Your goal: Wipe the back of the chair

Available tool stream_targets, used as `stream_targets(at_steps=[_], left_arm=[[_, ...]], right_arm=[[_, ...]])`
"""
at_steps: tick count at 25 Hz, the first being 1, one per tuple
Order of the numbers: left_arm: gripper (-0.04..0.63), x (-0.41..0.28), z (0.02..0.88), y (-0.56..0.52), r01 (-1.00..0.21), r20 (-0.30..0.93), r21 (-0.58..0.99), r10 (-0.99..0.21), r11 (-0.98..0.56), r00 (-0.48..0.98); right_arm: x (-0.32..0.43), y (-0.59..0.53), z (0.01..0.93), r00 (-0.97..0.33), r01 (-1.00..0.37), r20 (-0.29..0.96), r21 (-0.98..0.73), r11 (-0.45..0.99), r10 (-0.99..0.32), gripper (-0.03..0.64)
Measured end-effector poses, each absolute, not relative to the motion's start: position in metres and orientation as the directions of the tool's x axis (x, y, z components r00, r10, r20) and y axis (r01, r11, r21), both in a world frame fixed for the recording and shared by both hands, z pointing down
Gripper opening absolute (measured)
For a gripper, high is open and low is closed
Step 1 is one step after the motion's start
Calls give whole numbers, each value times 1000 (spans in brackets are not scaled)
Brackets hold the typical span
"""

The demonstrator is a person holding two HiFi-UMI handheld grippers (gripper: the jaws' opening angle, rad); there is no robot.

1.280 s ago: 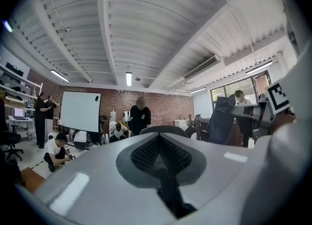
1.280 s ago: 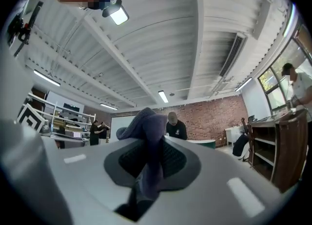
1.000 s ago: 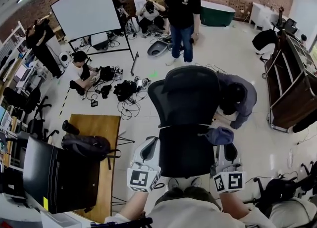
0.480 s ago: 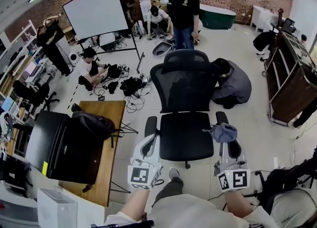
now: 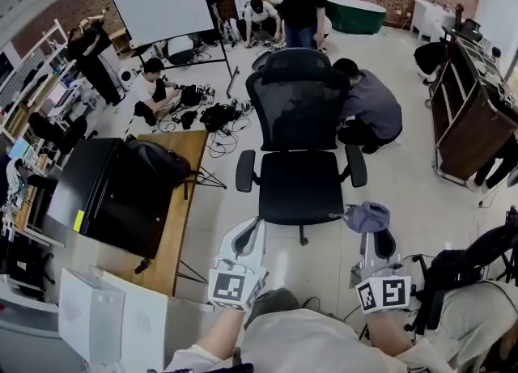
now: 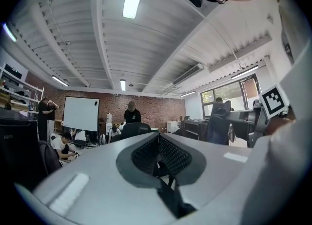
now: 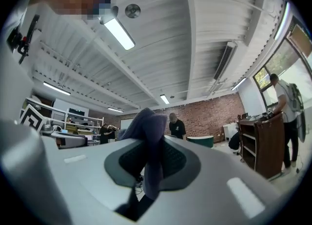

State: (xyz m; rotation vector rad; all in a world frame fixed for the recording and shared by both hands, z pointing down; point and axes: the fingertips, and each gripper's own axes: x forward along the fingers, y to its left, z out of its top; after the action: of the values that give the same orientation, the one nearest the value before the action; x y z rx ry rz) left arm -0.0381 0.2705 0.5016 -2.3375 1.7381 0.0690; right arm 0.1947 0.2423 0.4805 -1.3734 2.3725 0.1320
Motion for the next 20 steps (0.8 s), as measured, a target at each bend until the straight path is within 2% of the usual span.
stream_targets(at_steps=[5,9,11,14,17,20], left_arm=[[15,-48,483,306,-946,-216,-167,-926,-277,309],[15,-56,484,329,-952,-95,-135,-952,-276,289],[15,-61,489,331,-954,-90,-128,-954,-273,285],[15,-68,489,334,-951,-155,-142,-943,-274,295],[15,-72,497,335,-956,-100,-106,-954,-273,284],[15,-67,498,330,-954,-143,-108,-945,-281,295]], right_arm=[[181,281,465,-437,-850,-389,-116,514,-811,48],[172,298,457,-449,-846,-384,-107,522,-807,48],[169,297,462,-452,-840,-369,-129,527,-812,48],[163,303,468,-459,-835,-352,-142,531,-816,48],[157,304,468,-468,-832,-348,-137,537,-813,48],[162,303,471,-465,-835,-340,-138,532,-818,48]])
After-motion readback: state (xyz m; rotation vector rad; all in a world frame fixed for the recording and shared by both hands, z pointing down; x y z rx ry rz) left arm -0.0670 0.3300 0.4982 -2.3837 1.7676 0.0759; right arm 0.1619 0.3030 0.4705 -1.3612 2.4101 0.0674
